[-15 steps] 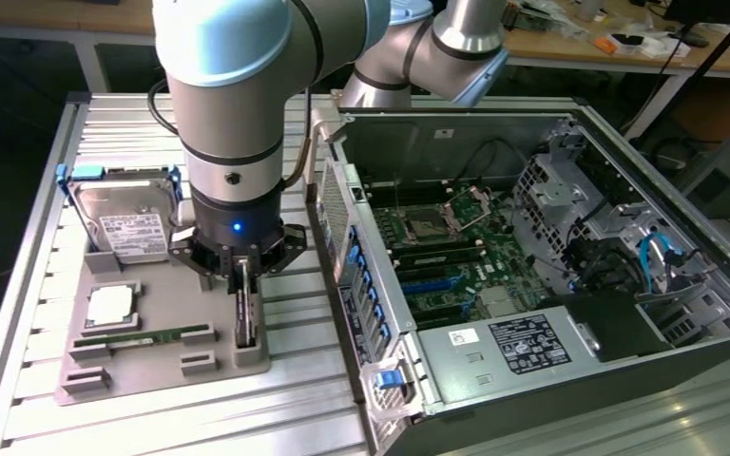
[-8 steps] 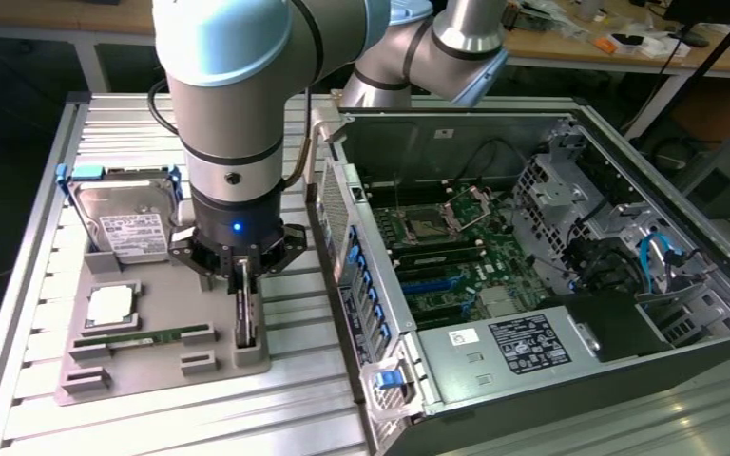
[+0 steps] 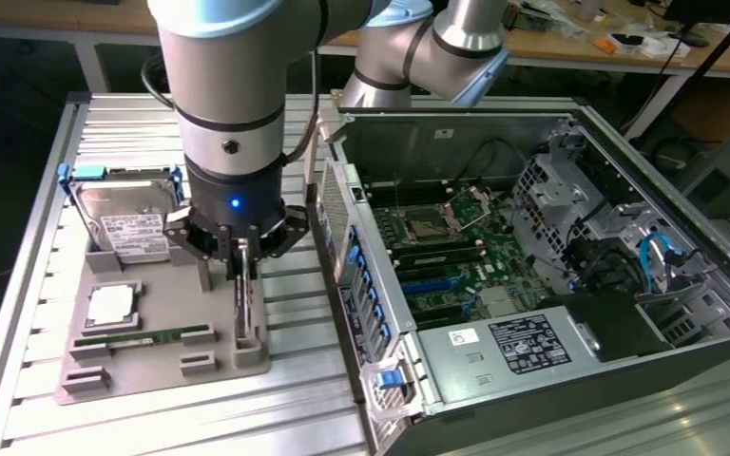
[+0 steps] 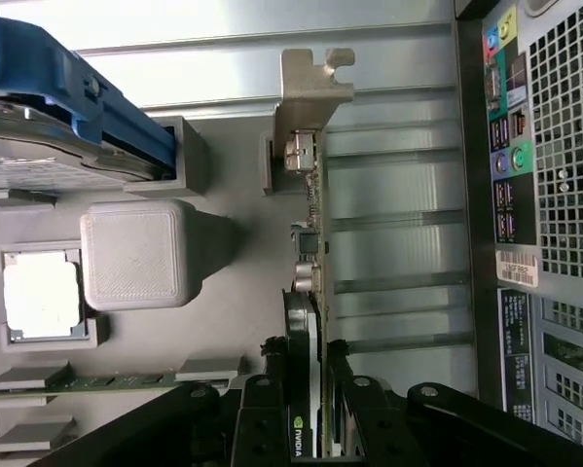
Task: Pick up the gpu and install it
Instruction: 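Pick up the gpu and move the gpu toward the slot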
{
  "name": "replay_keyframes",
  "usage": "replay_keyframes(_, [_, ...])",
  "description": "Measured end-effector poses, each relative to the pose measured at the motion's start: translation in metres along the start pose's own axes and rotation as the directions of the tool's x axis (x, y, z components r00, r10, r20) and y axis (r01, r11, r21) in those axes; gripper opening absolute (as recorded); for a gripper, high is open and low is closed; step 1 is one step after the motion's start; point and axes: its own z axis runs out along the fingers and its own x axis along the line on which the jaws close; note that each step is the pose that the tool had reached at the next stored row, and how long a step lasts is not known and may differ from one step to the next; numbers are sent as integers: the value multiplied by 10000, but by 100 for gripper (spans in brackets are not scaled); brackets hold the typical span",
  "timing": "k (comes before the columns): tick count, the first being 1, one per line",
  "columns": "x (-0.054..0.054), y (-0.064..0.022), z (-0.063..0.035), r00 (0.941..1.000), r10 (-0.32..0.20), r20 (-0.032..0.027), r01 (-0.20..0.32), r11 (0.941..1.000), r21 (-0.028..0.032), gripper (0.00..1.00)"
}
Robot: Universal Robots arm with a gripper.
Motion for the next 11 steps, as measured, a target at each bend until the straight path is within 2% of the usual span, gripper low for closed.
replay_keyframes(5, [-2,8,-211,10000,0,-8,0,10000,41,27])
replay_keyframes(11, [-4,14,-377,10000,-1,-18,1,9999,116,27])
